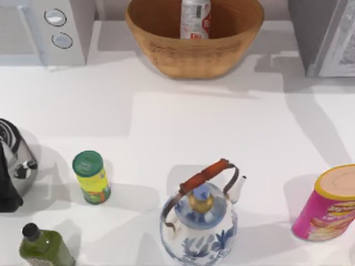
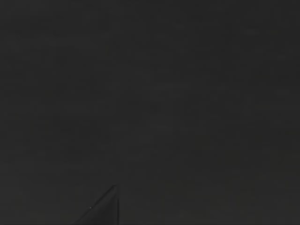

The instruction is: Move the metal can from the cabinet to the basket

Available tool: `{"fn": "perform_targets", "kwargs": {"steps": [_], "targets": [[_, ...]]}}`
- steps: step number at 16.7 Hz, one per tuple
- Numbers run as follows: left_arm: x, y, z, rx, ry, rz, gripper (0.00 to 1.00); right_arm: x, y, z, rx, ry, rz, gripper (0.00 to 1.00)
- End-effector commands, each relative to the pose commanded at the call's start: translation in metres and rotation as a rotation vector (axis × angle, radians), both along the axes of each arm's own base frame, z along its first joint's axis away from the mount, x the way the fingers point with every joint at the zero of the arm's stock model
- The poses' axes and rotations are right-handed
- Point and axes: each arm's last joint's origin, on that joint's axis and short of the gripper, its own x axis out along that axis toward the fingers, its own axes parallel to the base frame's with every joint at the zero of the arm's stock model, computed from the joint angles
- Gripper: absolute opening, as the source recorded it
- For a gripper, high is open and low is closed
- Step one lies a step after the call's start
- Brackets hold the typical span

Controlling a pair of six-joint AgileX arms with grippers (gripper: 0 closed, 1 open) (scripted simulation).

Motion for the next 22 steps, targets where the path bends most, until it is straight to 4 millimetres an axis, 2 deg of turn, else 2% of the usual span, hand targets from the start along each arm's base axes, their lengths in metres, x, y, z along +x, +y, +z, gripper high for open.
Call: {"fn": "perform_targets", "kwargs": {"steps": [5, 8, 10, 12, 16, 20, 22], "targets": [[0.000, 0.000, 0.000, 0.000, 0.000, 0.000, 1.00, -0.030, -0.021, -0.026, -0.004, 0.006, 0.003, 1.00], [0.000, 0.000, 0.000, 0.000, 0.000, 0.000, 1.00, -0.057, -0.037, -0.054, -0.006, 0.010, 0.005, 1.00], [0.000, 0.000, 0.000, 0.000, 0.000, 0.000, 1.00, -0.076, -0.047, -0.080, -0.006, 0.012, 0.007, 1.00], [0.000, 0.000, 0.000, 0.000, 0.000, 0.000, 1.00, -0.096, -0.057, -0.112, -0.006, 0.014, 0.010, 1.00], [0.000, 0.000, 0.000, 0.000, 0.000, 0.000, 1.00, -0.128, -0.071, -0.187, -0.004, 0.017, 0.017, 1.00], [0.000, 0.000, 0.000, 0.000, 0.000, 0.000, 1.00, -0.144, -0.078, -0.274, -0.003, 0.040, 0.024, 1.00], [0.000, 0.000, 0.000, 0.000, 0.000, 0.000, 1.00, -0.147, -0.081, -0.309, -0.001, 0.041, 0.028, 1.00]]}}
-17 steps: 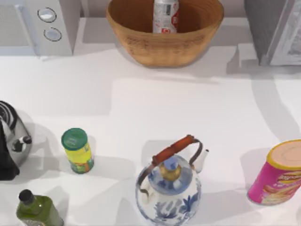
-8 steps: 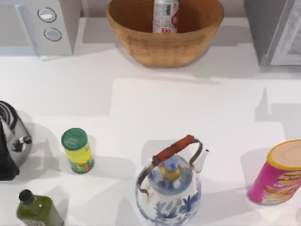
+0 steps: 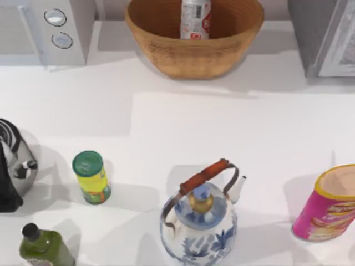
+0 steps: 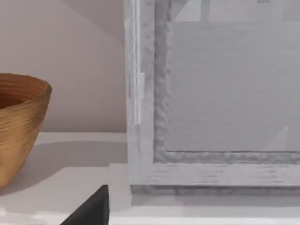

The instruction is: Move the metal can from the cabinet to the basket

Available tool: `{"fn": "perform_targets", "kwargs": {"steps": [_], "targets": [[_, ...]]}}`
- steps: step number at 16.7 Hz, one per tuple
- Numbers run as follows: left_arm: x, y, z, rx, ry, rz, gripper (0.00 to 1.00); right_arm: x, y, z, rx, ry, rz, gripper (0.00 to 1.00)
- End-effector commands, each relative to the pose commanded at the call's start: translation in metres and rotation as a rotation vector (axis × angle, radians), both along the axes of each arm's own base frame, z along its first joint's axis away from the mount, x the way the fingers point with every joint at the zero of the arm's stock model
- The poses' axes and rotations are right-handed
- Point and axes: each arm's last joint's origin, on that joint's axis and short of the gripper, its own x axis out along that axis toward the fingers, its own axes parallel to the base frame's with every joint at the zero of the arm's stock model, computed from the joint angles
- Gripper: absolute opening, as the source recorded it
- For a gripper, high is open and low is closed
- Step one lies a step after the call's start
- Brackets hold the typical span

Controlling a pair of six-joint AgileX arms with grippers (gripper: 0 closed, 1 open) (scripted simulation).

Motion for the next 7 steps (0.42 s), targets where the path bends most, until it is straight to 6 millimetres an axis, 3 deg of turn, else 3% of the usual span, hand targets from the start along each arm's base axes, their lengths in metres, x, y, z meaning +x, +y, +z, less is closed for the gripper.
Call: {"fn": "perform_targets", "kwargs": {"steps": [3, 7], "targets": [[0.000, 0.000, 0.000, 0.000, 0.000, 0.000, 1.00, -0.001, -0.002, -0.034, 0.002, -0.010, 0.004, 1.00], [0.000, 0.000, 0.000, 0.000, 0.000, 0.000, 1.00, -0.001, -0.003, -0.044, 0.002, -0.014, 0.005, 1.00]]}}
